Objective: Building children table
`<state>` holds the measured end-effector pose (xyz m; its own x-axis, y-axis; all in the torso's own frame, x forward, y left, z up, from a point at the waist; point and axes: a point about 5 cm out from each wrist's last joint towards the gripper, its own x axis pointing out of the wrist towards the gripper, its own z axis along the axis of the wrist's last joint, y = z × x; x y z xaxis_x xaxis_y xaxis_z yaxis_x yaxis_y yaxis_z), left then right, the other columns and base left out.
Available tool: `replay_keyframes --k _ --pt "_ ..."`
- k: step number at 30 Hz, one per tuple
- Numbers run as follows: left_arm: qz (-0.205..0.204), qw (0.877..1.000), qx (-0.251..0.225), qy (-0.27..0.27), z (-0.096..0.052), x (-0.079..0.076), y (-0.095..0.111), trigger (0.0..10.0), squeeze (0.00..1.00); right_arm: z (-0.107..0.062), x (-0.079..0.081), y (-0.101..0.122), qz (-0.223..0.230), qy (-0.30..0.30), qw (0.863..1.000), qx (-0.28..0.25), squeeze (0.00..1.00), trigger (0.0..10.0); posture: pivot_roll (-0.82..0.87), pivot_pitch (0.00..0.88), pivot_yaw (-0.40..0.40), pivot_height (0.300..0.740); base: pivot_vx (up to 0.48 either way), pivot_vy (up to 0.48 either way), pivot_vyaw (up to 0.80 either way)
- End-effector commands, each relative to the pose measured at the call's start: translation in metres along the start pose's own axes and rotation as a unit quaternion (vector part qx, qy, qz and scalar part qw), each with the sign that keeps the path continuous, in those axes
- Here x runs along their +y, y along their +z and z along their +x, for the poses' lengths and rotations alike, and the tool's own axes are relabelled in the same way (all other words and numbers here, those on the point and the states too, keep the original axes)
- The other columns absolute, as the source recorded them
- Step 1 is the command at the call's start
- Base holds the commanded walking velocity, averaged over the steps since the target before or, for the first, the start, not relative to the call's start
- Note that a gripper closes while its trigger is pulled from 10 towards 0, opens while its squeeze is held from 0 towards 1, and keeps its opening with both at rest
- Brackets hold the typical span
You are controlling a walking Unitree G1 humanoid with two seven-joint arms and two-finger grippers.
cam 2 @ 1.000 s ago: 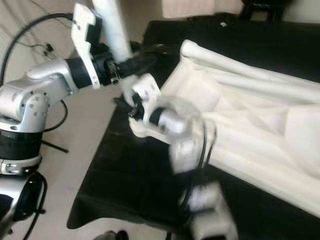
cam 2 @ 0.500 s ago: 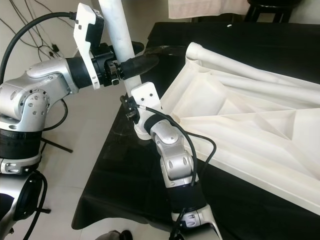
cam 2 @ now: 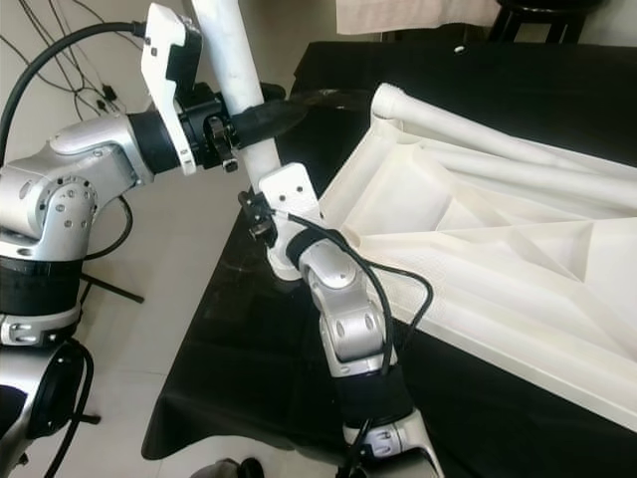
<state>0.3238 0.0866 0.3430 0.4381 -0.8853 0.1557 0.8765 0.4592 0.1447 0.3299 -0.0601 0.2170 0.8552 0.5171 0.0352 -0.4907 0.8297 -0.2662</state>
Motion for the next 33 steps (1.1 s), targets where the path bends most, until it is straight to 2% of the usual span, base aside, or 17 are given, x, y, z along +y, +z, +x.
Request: replay_keyframes --k 1,2,3,4,5,7,8,12,13,16,17,20,22,23,25,27,33 --pt "0.007 1.0 0.006 -0.015 0.004 -0.005 -0.001 0.0 0.0 0.002 0.009 -0.022 0.016 0.024 0.998 0.053 0.0 10.0 -0.03 0.181 0.078 0.74 0.0 0.0 0.0" --pt "0.005 1.0 0.005 -0.017 0.004 -0.006 -0.002 0.0 0.0 0.005 0.004 -0.019 0.009 0.062 0.997 0.04 1.0 10.0 -0.03 0.182 0.076 0.74 0.0 0.0 0.0" --pt "0.005 1.0 0.005 -0.017 0.004 -0.006 -0.002 0.0 0.0 0.005 0.004 -0.019 0.009 0.062 0.997 0.04 1.0 10.0 -0.03 0.182 0.076 0.74 0.0 0.0 0.0" --pt "0.004 1.0 0.004 -0.02 0.004 -0.007 -0.002 0.0 0.0 0.008 -0.002 -0.015 0.003 0.117 0.993 0.029 1.0 10.0 -0.03 0.183 0.076 0.74 0.0 0.0 0.0" --pt "0.004 1.0 0.004 -0.02 0.004 -0.007 -0.002 0.0 0.0 0.008 -0.002 -0.015 0.003 0.117 0.993 0.029 1.0 10.0 -0.03 0.183 0.076 0.74 0.0 0.0 0.0" --pt "0.003 1.0 0.002 -0.026 0.006 -0.009 -0.001 0.0 0.0 0.011 -0.018 -0.005 -0.01 0.243 0.97 -0.001 1.0 10.0 -0.02 0.183 0.078 0.74 0.0 0.0 0.0" --pt "0.003 1.0 0.001 -0.028 0.006 -0.01 -0.001 0.0 0.0 0.012 -0.024 -0.001 -0.016 0.276 0.961 -0.008 1.0 10.0 -0.02 0.183 0.08 0.74 0.0 0.0 0.0" --pt "0.003 1.0 0.001 -0.03 0.007 -0.011 -0.001 0.0 0.0 0.016 -0.03 0.004 -0.025 0.311 0.95 -0.015 0.97 10.0 -0.02 0.184 0.081 0.74 0.0 0.0 0.0" --pt "0.003 1.0 0.001 -0.031 0.007 -0.011 -0.001 0.0 0.0 0.019 -0.031 0.007 -0.018 0.319 0.947 -0.018 0.0 10.0 -0.02 0.187 0.084 0.74 0.0 0.0 0.0" --pt "0.002 0.999 0.003 -0.033 0.008 -0.012 -0.002 0.0 0.0 0.023 -0.033 0.011 0.002 0.346 0.938 -0.023 0.0 10.0 -0.01 0.189 0.085 0.74 0.0 0.0 0.0" --pt "0.006 0.999 0.006 -0.035 0.008 -0.013 -0.002 10.0 0.0 0.025 -0.032 0.012 0.003 0.359 0.933 -0.024 0.0 10.0 0.0 0.19 0.085 0.74 0.0 0.0 0.0" --pt "0.006 0.999 0.007 -0.034 0.009 -0.013 -0.003 10.0 0.0 0.026 -0.032 0.012 0.004 0.369 0.929 -0.022 0.0 10.0 0.0 0.192 0.086 0.74 0.0 0.0 0.0" --pt "0.006 0.999 0.008 -0.034 0.009 -0.013 -0.003 10.0 0.0 0.028 -0.03 0.014 0.016 0.393 0.919 -0.029 0.0 0.0 0.0 0.194 0.088 0.74 0.0 0.0 0.0" --pt "0.006 0.999 0.008 -0.034 0.009 -0.013 -0.003 10.0 0.0 0.028 -0.03 0.014 0.016 0.393 0.919 -0.029 0.0 0.0 0.0 0.194 0.088 0.74 0.0 0.0 0.0" --pt "0.008 0.999 0.008 -0.032 0.009 -0.012 -0.002 10.0 0.0 0.029 -0.03 0.014 0.023 0.424 0.905 -0.039 0.0 0.0 0.0 0.196 0.088 0.74 0.0 0.0 0.0" --pt "0.009 0.999 0.009 -0.031 0.009 -0.012 -0.002 10.0 0.0 0.029 -0.03 0.014 0.024 0.431 0.901 -0.042 0.0 0.0 0.0 0.196 0.088 0.74 0.0 0.0 0.0" --pt "0.01 0.999 0.008 -0.029 0.009 -0.011 -0.002 10.0 0.0 0.029 -0.033 0.011 0.032 0.436 0.898 -0.047 0.0 0.0 0.0 0.196 0.09 0.74 0.0 0.0 0.0"
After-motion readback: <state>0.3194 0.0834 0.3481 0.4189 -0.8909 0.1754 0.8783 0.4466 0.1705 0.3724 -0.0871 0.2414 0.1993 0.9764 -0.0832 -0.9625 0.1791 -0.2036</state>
